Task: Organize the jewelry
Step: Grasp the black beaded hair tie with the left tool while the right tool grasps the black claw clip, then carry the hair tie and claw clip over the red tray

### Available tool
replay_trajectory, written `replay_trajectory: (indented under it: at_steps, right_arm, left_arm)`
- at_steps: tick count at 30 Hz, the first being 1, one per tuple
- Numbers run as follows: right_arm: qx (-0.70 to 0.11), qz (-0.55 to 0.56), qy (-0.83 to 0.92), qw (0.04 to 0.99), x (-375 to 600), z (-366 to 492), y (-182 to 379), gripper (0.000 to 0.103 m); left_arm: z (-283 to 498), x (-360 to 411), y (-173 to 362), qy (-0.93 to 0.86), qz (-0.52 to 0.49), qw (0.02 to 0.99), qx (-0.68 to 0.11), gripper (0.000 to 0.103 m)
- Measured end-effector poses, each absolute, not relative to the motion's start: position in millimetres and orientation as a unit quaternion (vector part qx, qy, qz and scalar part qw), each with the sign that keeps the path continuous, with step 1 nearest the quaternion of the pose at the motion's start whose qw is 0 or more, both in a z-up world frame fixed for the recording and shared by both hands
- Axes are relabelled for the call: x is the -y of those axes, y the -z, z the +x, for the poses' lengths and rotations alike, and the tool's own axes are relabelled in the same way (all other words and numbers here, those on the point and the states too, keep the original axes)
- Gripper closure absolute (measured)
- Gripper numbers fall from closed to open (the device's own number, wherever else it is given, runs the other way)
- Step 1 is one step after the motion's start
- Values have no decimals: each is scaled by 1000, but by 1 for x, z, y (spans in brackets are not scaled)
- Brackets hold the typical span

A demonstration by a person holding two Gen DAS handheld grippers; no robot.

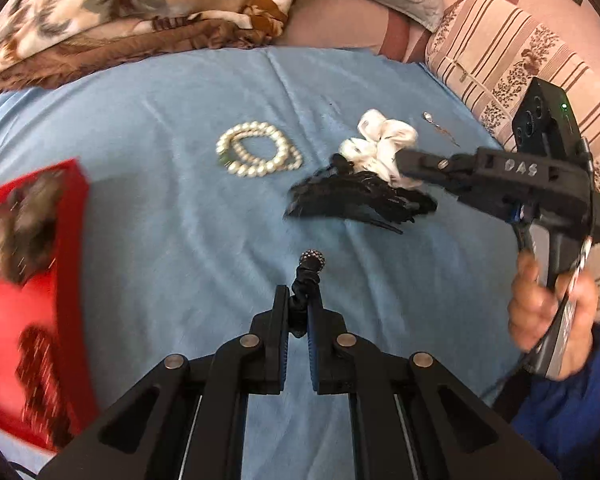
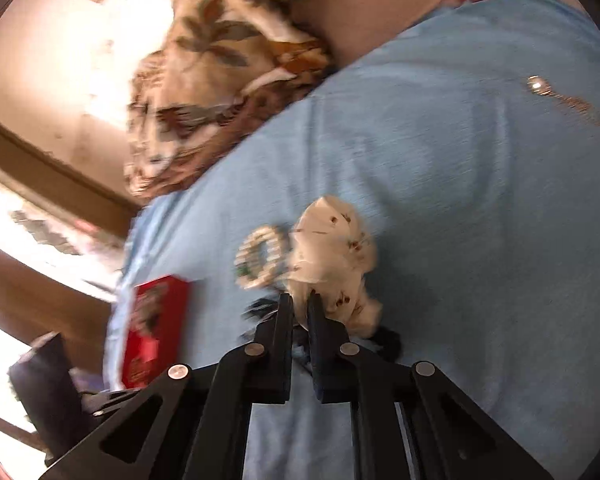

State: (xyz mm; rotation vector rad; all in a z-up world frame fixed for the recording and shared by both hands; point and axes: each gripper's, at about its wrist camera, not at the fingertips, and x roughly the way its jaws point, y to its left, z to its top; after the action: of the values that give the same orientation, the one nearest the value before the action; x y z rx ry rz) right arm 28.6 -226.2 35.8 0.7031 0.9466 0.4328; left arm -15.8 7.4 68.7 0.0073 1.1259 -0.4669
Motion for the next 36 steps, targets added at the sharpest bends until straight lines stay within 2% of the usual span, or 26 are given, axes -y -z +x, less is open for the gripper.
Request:
replay_trajectory:
  at_steps: [7, 11, 12, 13, 15, 19, 23, 30, 32, 34, 36]
  right_arm:
    - [-460, 266, -85, 843, 240, 15, -40, 96]
    - [-450, 270, -56, 849, 254, 11, -42, 93]
    - [-442, 274, -65, 852, 255, 9, -46, 79]
    - [-431, 274, -70, 857, 254, 7, -50, 57]
    - [-411, 267, -93, 867, 247, 4, -60, 40]
    - [-404, 246, -170, 865, 221, 7, -66, 41]
    - [-420, 202, -227, 855, 187, 12, -61, 48]
    - [-453, 79, -220, 861, 139, 19, -36, 50]
    - [-454, 31, -204, 867, 129, 17, -31, 56]
    - [-462, 13, -201, 864, 124, 17, -27, 82]
    - [-463, -3, -188, 866, 122, 16, -26, 85]
  left_arm:
    - [-36, -41, -58, 204, -19, 812, -546, 95]
    - [-36, -45, -53, 201, -24, 812, -547, 95]
    - [-36, -46, -51, 199, -21, 813, -547, 95]
    - [-36, -44, -50, 197, -19, 813, -547, 95]
    - [-33, -43, -45, 192, -12, 814, -549, 95]
    - [-30, -43, -36, 185, -10, 811, -555, 95]
    - [-28, -42, -32, 184, -7, 811, -555, 95]
    - [-27, -45, -29, 181, -10, 811, -557, 95]
    - [-28, -45, -30, 181, -10, 811, -556, 95]
    - [-29, -45, -31, 181, -12, 813, -554, 94]
    - [-32, -46, -36, 181, -14, 816, -549, 94]
